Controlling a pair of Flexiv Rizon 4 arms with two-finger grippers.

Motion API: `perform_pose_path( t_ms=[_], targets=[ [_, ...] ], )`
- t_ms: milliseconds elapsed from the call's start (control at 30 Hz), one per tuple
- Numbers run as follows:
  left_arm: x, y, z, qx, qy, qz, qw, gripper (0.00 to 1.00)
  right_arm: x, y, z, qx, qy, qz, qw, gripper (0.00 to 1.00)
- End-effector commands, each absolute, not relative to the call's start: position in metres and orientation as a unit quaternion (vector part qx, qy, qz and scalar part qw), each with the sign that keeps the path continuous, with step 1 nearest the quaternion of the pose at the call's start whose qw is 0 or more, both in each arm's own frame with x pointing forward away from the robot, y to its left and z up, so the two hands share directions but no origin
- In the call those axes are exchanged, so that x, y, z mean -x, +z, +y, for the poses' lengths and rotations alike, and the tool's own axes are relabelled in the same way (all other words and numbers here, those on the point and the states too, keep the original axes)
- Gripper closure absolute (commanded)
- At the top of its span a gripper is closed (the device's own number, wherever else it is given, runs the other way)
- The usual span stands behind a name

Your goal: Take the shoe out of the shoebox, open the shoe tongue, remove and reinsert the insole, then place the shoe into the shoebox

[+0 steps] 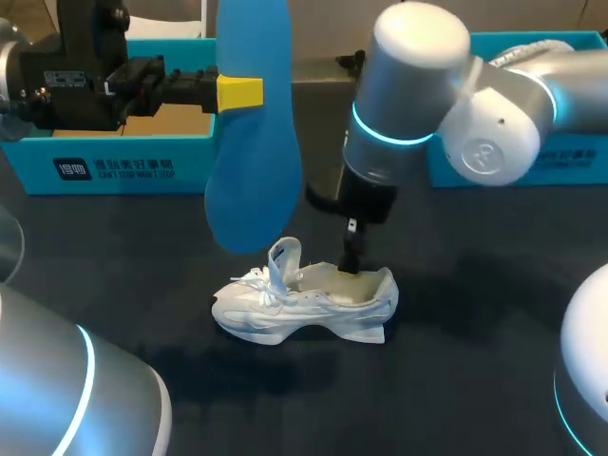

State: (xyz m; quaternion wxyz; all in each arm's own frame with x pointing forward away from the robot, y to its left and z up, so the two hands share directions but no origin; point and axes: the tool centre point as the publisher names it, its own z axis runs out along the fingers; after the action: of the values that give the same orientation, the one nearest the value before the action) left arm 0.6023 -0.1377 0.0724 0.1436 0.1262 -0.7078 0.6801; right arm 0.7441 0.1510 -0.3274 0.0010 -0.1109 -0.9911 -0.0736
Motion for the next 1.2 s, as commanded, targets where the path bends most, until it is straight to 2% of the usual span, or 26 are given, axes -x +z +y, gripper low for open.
perform_pose_path(
  t_ms=[33, 400, 767, 1200],
  targets=[
    [-0.604, 0.073, -0.139, -0.126, 0.679, -0.709, 0.144, 1.00, -0.749, -0.338, 0.157, 0.116, -0.070, -0.991, 0.006, 0.00],
    [-0.604, 0.073, -0.139, -0.126, 0.679, -0.709, 0.144, 1.00, -0.741, -0.346, 0.158, 0.132, -0.076, -0.988, 0.001, 0.00],
    [-0.604, 0.073, -0.139, -0.126, 0.679, -0.709, 0.144, 1.00, -0.758, -0.379, 0.164, 0.122, -0.073, -0.990, 0.016, 0.00],
    [-0.604, 0.073, -0.139, -0.126, 0.679, -0.709, 0.144, 1.00, -0.748, -0.382, 0.164, 0.135, -0.074, -0.988, 0.015, 0.00]
  ],
)
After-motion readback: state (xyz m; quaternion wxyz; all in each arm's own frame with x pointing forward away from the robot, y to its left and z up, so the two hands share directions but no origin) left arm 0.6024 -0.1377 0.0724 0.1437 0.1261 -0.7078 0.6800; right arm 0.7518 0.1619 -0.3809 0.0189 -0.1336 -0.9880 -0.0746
